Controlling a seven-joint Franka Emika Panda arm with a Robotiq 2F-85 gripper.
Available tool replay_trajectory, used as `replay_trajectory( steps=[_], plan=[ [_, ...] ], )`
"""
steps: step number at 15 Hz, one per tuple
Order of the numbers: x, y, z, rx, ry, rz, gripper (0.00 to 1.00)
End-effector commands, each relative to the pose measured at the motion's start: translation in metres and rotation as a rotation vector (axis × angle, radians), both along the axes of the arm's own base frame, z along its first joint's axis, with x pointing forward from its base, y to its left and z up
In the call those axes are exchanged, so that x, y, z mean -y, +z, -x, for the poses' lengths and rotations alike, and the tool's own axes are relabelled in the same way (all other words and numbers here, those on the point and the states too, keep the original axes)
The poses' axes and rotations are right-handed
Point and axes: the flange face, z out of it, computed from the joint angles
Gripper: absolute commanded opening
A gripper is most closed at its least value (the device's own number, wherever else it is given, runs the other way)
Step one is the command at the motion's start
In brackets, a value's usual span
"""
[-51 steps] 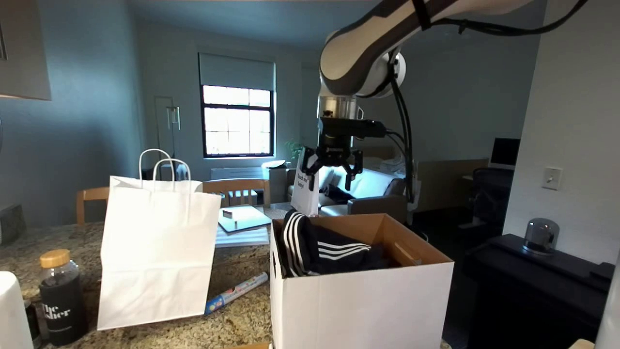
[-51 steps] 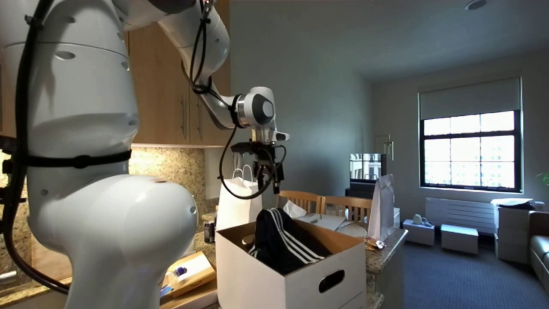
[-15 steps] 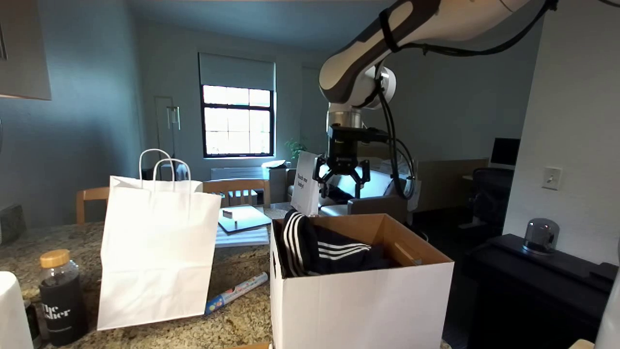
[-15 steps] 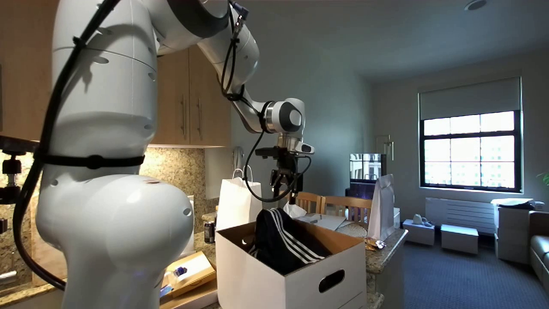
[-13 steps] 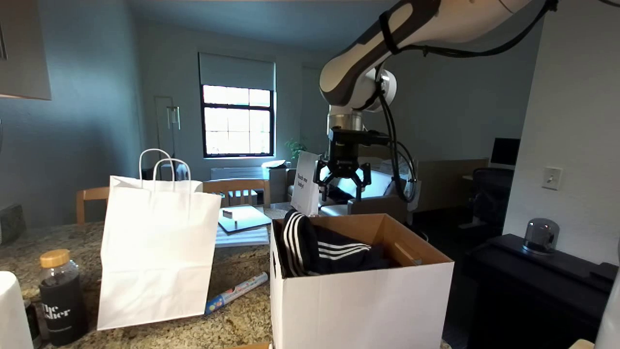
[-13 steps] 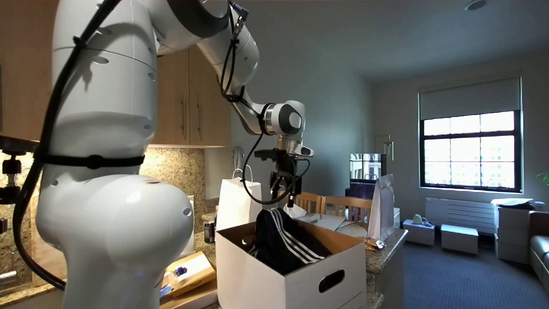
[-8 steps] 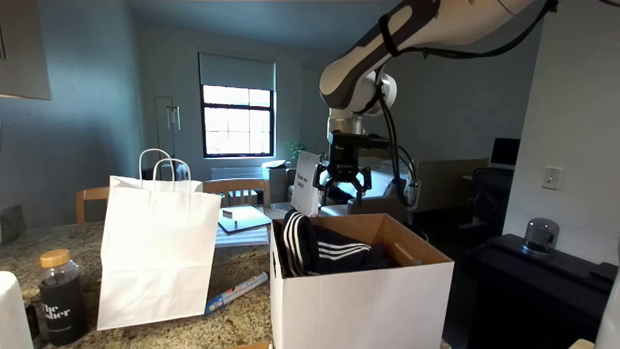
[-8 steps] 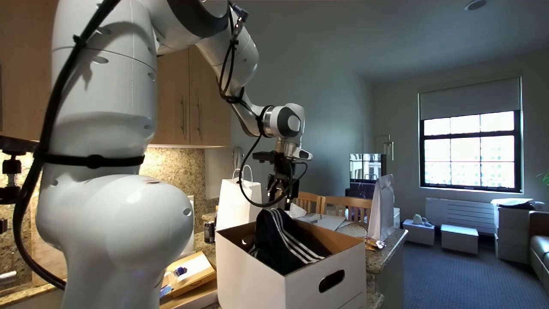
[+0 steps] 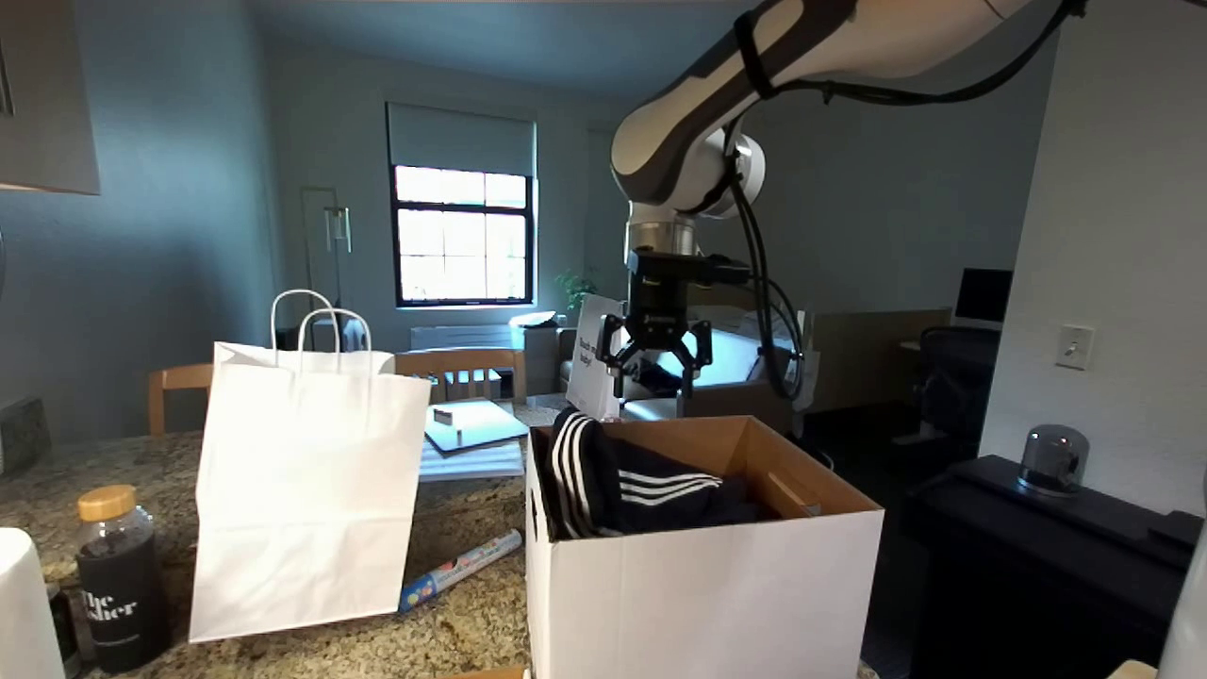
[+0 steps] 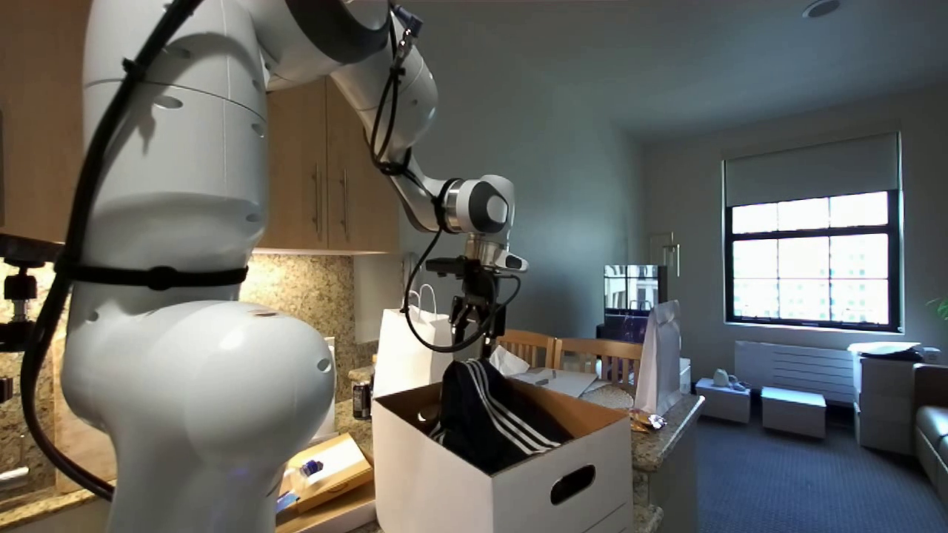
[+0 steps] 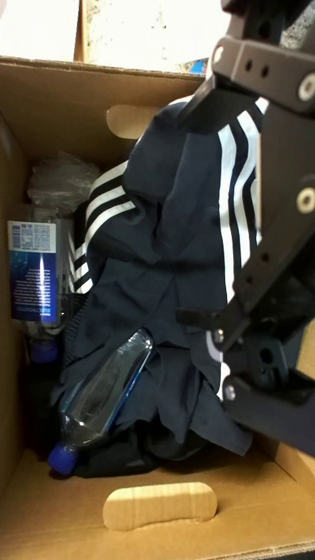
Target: Remove three bottles from the box
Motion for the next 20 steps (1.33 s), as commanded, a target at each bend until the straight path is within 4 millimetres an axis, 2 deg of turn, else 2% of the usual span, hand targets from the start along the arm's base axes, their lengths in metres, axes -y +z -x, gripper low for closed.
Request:
replay_trajectory(
  steps=[1,5,13,16,20],
  plan=[
    [-0.014,0.004,0.007,0.010,0.028,0.015,1.00],
    [-0.028,0.005,0.011,0.004,0.070,0.030,1.00],
    [-0.039,0.004,0.014,-0.054,0.132,0.070,1.00],
    [-0.035,0.001,0.017,-0.099,0.155,0.128,1.00],
    [-0.020,-0.003,0.025,-0.152,0.207,0.198,1.00]
  ],
)
